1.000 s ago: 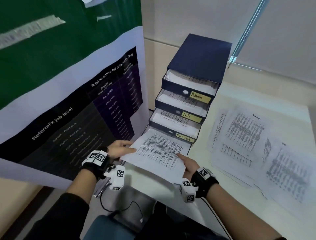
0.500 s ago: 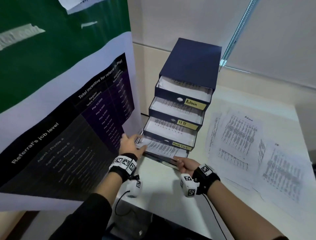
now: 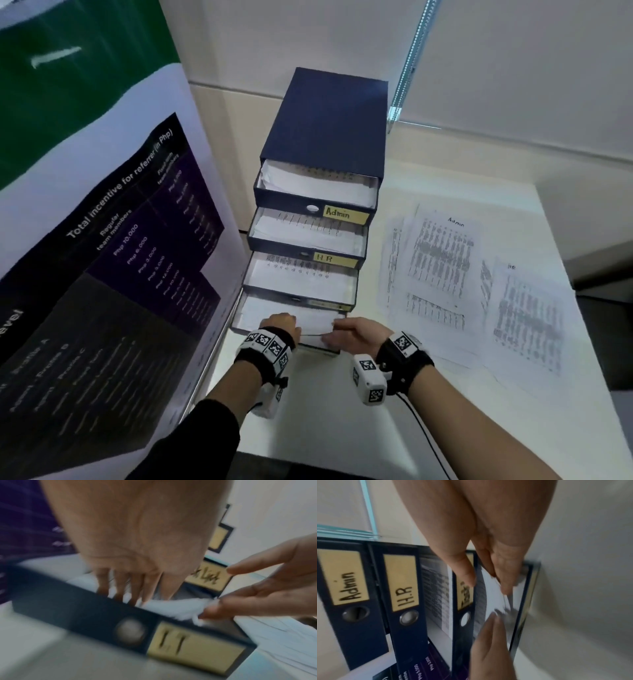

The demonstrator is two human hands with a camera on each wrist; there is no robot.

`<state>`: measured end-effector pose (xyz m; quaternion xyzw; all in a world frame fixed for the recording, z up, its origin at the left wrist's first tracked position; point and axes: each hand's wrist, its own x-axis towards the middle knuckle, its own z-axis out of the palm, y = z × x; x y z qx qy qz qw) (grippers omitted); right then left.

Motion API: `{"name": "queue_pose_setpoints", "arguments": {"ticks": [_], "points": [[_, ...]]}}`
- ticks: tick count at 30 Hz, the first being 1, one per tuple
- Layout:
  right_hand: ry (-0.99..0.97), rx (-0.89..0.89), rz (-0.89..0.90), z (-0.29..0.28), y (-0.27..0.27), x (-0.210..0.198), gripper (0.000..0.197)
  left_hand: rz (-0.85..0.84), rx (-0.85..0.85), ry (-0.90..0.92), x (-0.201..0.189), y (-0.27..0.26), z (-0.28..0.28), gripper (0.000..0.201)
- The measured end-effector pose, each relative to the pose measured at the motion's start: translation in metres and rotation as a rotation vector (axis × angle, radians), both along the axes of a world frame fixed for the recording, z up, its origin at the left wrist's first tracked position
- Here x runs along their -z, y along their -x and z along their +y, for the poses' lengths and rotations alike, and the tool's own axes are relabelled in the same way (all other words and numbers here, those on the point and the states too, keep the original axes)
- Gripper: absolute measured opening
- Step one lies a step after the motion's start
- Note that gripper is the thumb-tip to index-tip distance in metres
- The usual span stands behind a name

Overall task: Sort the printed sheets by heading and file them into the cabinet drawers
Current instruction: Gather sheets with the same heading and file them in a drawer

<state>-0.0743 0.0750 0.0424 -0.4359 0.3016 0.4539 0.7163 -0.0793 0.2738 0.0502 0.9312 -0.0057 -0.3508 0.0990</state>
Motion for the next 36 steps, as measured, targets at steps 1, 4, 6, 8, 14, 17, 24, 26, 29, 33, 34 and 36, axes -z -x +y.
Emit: {"name": "queue_pose_setpoints", "arguments": {"ticks": [1, 4, 6, 8, 14, 17, 24, 26, 29, 33, 34, 36], "points": [[0.003, -0.017, -0.028, -0.011, 0.002, -0.005, 0.030, 0.035, 0.048, -0.024, -0.010, -0.003, -0.010, 0.035], [0.169, 0.023, -0.076, -0.055, 0.000, -0.029, 0.015, 0.005, 0.202, 0.193, -0.048, -0.019, -0.055, 0.029], [0.306, 0.062, -0.111, -0.092, -0.005, -0.036, 0.024, 0.015, 0.176, 0.535, -0.069, -0.032, -0.087, 0.024], [0.424, 0.108, -0.140, -0.130, -0.015, -0.036, 0.026, 0.081, 0.080, 0.798, -0.074, -0.050, -0.115, 0.020], [0.932, 0.008, -0.278, -0.252, -0.078, -0.006, 0.040, 0.079, -0.289, 0.761, -0.027, -0.119, -0.200, 0.048], [1.299, -0.237, -0.343, -0.286, -0.110, 0.013, 0.064, 0.031, -0.340, 0.513, 0.000, -0.158, -0.229, 0.052], [1.310, -0.213, -0.374, -0.298, -0.139, 0.034, 0.100, 0.000, -0.522, 0.441, 0.033, -0.202, -0.265, 0.050], [1.281, -0.169, -0.407, -0.300, -0.141, 0.033, 0.095, -0.051, -0.544, 0.451, 0.036, -0.204, -0.273, 0.055], [1.284, -0.124, -0.480, -0.298, -0.142, 0.034, 0.102, -0.127, -0.515, 0.436, 0.040, -0.209, -0.283, 0.047], [1.380, -0.227, -0.619, -0.291, -0.134, 0.039, 0.104, -0.228, -0.487, 0.364, 0.041, -0.205, -0.296, 0.044], [1.399, -0.232, -0.639, -0.290, -0.132, 0.040, 0.101, -0.238, -0.489, 0.367, 0.041, -0.201, -0.299, 0.049], [1.446, -0.240, -0.687, -0.286, -0.129, 0.038, 0.096, -0.236, -0.459, 0.366, 0.039, -0.192, -0.304, 0.062]]}}
